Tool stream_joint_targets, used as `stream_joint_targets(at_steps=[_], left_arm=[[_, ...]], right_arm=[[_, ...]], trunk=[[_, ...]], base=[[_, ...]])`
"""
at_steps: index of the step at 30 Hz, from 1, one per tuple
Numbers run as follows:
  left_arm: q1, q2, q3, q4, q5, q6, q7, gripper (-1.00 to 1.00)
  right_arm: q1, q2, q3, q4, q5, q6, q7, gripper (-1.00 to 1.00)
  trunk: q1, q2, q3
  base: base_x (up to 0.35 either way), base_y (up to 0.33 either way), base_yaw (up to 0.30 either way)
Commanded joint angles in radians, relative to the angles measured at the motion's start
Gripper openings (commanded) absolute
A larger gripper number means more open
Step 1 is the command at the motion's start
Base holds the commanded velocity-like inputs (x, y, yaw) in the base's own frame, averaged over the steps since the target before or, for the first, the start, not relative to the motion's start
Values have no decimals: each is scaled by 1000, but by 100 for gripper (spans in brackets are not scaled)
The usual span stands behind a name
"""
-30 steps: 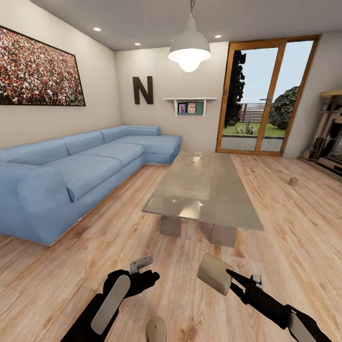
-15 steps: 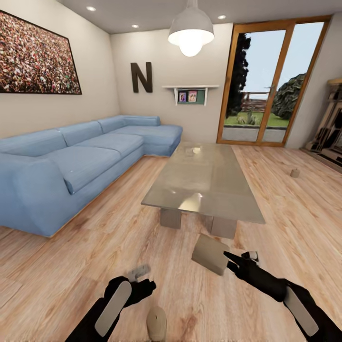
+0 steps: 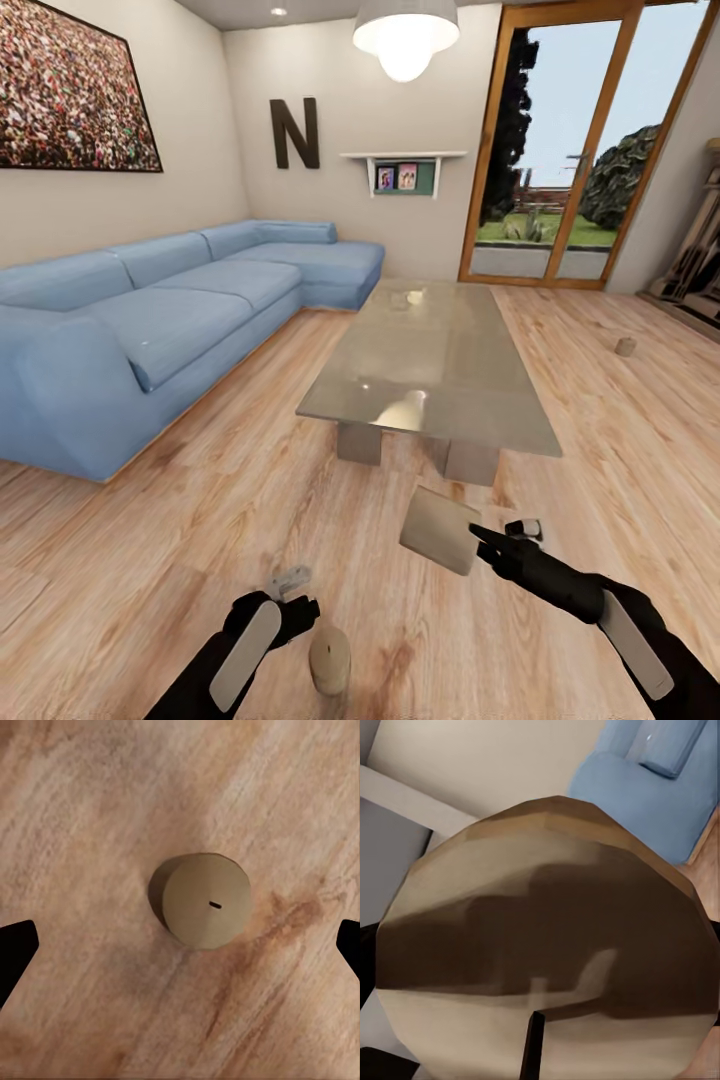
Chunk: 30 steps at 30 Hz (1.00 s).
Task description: Place each of the two pumpkins and all three candles from the living room inside a cabinet in the living room (use any cabinet), then make sure every cabinet is closed, and position the cauldron so it is next to a table in the living room.
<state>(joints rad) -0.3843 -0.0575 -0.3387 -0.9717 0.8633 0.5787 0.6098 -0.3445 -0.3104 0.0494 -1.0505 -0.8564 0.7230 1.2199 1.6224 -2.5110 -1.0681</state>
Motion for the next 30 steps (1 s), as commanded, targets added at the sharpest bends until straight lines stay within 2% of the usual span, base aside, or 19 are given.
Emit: stream_joint_targets(at_steps=[1, 20, 26, 30], left_arm=[[-1, 0, -2, -1, 10, 0, 10, 100], [-1, -3, -8, -1, 10, -1, 10, 100], [-1, -19, -47, -1, 10, -2, 10, 100], [-1, -20, -58, -1, 8, -2, 10, 100]], right_arm=[[0, -1, 3, -1, -9, 9, -1, -100], [-1, 0, 2, 26, -15, 9, -18, -100], [-1, 0, 2, 30, -15, 9, -35, -100], [-1, 0, 3, 30, -14, 9, -54, -100]], trunk=[[0, -1, -5], [9, -5, -78], [11, -7, -102], [13, -7, -117]], base=[[0, 0, 0], [0, 0, 0], [0, 0, 0], [0, 0, 0]])
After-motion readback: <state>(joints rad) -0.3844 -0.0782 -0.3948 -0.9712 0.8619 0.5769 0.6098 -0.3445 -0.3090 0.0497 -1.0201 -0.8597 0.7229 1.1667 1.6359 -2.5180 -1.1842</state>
